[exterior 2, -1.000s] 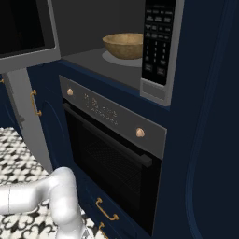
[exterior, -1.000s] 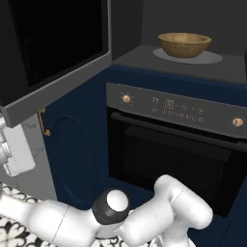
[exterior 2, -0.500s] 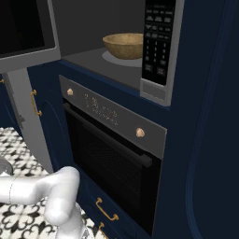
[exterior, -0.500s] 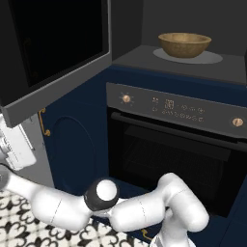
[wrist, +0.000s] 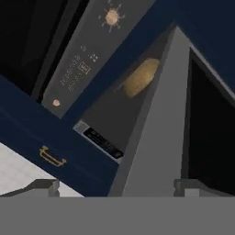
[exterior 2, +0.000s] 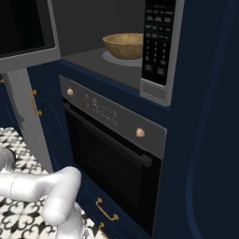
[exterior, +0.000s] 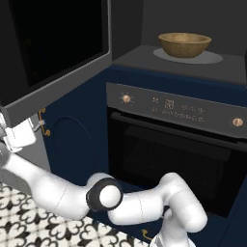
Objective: Pick the lime from the sink and place it in the bowl. Then pick the bowl and place it in the microwave. Then close the microwave door and press the start button.
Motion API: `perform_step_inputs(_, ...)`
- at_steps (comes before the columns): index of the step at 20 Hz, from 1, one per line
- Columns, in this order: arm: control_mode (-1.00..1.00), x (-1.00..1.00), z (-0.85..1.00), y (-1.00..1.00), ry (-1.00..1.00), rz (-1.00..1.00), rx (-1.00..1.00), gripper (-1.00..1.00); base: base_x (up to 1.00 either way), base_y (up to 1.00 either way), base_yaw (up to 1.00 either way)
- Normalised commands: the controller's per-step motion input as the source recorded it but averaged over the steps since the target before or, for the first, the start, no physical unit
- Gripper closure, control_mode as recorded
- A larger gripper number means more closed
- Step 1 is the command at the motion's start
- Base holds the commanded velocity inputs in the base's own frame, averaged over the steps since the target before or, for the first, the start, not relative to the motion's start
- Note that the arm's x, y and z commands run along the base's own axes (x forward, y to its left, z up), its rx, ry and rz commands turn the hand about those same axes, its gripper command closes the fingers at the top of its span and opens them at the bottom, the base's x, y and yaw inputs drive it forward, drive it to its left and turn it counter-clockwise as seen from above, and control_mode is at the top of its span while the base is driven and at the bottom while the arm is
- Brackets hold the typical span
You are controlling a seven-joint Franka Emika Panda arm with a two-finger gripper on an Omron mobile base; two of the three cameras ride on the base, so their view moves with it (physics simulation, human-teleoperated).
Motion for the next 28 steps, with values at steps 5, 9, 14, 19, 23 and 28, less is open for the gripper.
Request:
perform_step_inputs(5,-1.0,-0.59,0.57,-0.98,0.0,0.17,0.18,-1.0,0.0,0.0,0.0)
perform_step_inputs(9,-1.0,-0.56,0.43,-1.0,0.0,0.19,0.19,-1.0,0.0,0.0,0.0)
perform_step_inputs(14,-1.0,-0.52,0.42,-1.0,0.0,0.19,0.19,-1.0,0.0,0.0,0.0)
perform_step_inputs(19,-1.0,-0.42,0.33,-1.0,0.0,0.19,0.19,-1.0,0.0,0.0,0.0)
perform_step_inputs(23,-1.0,-0.31,0.29,-1.0,0.0,0.16,0.15,-1.0,0.0,0.0,0.0)
perform_step_inputs(28,-1.0,-0.21,0.32,-1.0,0.0,0.13,0.13,-1.0,0.0,0.0,0.0)
